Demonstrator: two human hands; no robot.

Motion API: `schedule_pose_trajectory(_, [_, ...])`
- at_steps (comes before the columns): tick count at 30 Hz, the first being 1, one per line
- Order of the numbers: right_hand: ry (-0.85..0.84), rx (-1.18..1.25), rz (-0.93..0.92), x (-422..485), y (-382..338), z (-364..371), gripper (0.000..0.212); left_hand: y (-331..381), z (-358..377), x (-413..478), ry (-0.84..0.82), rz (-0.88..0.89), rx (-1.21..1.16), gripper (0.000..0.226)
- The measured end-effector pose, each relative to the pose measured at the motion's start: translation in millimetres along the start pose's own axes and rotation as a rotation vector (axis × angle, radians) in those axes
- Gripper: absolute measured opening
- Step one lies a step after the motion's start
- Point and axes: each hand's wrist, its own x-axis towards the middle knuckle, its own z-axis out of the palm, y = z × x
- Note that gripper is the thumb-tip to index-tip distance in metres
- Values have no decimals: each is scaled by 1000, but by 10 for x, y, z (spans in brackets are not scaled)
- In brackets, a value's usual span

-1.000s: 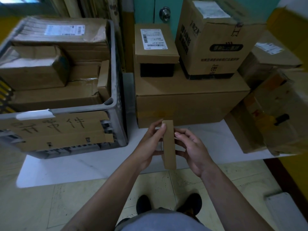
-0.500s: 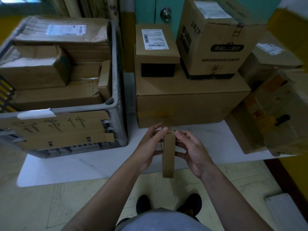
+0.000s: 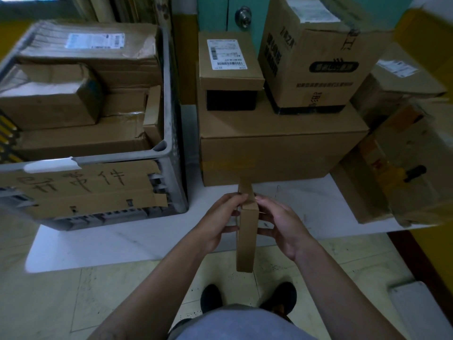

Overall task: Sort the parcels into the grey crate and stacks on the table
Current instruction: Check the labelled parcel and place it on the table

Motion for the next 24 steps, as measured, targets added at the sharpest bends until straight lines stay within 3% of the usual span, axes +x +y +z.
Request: schedule_pose_trajectory(24, [61, 103, 50, 39, 184, -59, 30, -67, 64, -53, 2, -34, 6, 28])
